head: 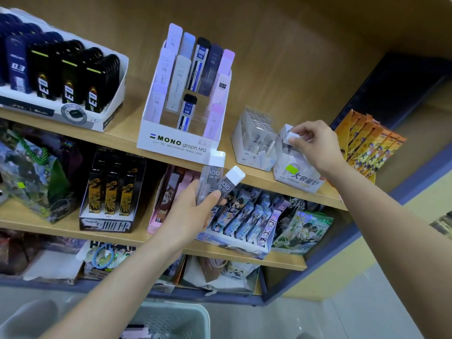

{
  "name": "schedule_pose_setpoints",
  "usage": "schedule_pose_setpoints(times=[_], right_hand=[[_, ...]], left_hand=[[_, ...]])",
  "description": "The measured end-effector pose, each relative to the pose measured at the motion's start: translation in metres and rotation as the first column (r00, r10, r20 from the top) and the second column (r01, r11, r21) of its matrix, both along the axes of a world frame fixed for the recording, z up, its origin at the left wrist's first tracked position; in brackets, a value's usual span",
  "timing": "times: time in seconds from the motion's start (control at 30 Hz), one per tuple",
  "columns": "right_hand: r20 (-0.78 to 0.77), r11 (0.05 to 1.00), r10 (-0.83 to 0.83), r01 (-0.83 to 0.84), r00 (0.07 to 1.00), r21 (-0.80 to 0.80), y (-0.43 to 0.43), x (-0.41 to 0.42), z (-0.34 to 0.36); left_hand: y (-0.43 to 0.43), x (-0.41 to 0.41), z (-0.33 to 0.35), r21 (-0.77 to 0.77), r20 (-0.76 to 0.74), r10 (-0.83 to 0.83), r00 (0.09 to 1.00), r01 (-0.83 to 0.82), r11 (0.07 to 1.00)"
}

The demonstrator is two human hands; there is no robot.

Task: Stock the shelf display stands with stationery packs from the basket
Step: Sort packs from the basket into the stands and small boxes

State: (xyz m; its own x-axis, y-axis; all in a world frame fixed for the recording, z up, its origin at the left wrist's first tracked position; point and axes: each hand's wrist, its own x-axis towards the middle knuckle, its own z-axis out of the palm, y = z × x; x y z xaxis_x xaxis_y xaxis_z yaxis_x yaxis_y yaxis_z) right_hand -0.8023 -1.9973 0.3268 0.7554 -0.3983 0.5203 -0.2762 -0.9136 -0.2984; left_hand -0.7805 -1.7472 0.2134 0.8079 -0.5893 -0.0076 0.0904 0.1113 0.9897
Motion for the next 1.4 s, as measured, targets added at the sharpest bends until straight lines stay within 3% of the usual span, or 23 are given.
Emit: schedule_pose_setpoints(times=[0.23, 0.33, 0.5, 0.57, 0.77, 0.9, 0.97, 1.13, 1.23, 1.4], right_hand=[[0.077, 1.0, -0.018, 0.02, 0.997, -0.023, 0.002, 0.006, -0.005], [-0.007, 1.0, -0.018, 0.018, 1.0, 0.001, 0.001, 0.006, 0.004], [-0.131, 0.983, 0.045, -0.021, 0.99, 0.18, -0.003, 0.003, 0.024], [-0.091, 0.981, 0.041, -0.023, 0.995, 0.194, -0.004, 0.004, 0.02], [0.027, 0.998, -0.049, 0.048, 0.998, 0.038, -0.007, 0.005, 0.003], [0.284, 1.0, 0.005, 0.001, 0.959, -0.019, 0.026, -0.01, -0.005], [0.252, 0.995, 0.084, -0.095, 0.964, 0.031, 0.052, -0.023, -0.01], [-0.106, 0.894, 0.257, -0.194, 0.961, 0.404, 0.105, -0.048, -0.032], [-0.074, 0.784, 0.296, -0.198, 0.952, 0.588, 0.119, -0.047, -0.043], [0.004, 0.7, 0.274, -0.202, 0.962, 0.685, 0.118, -0.045, -0.041]], left_hand=[[0.001, 0.001, -0.002, -0.003, 0.018, 0.006, 1.0, -0.006, 1.0], [0.003, 0.002, 0.0, -0.018, 0.011, 0.025, 1.0, -0.025, 1.0], [0.004, 0.005, -0.001, -0.026, 0.032, 0.051, 0.998, -0.05, 0.998], [0.003, 0.006, -0.003, -0.021, 0.033, 0.053, 0.998, -0.052, 0.998], [0.001, 0.005, -0.003, -0.008, 0.034, 0.035, 0.999, -0.035, 0.999], [0.001, 0.003, -0.001, -0.017, 0.03, 0.019, 0.999, -0.018, 1.0], [0.001, 0.002, 0.0, -0.028, 0.026, 0.01, 1.0, -0.01, 1.0], [0.001, 0.001, 0.001, -0.013, 0.059, -0.005, 0.998, 0.006, 1.0], [0.0, 0.0, 0.002, -0.008, 0.076, -0.005, 0.997, 0.006, 1.0], [0.002, 0.001, 0.003, 0.014, 0.124, -0.014, 0.992, 0.013, 1.0]])
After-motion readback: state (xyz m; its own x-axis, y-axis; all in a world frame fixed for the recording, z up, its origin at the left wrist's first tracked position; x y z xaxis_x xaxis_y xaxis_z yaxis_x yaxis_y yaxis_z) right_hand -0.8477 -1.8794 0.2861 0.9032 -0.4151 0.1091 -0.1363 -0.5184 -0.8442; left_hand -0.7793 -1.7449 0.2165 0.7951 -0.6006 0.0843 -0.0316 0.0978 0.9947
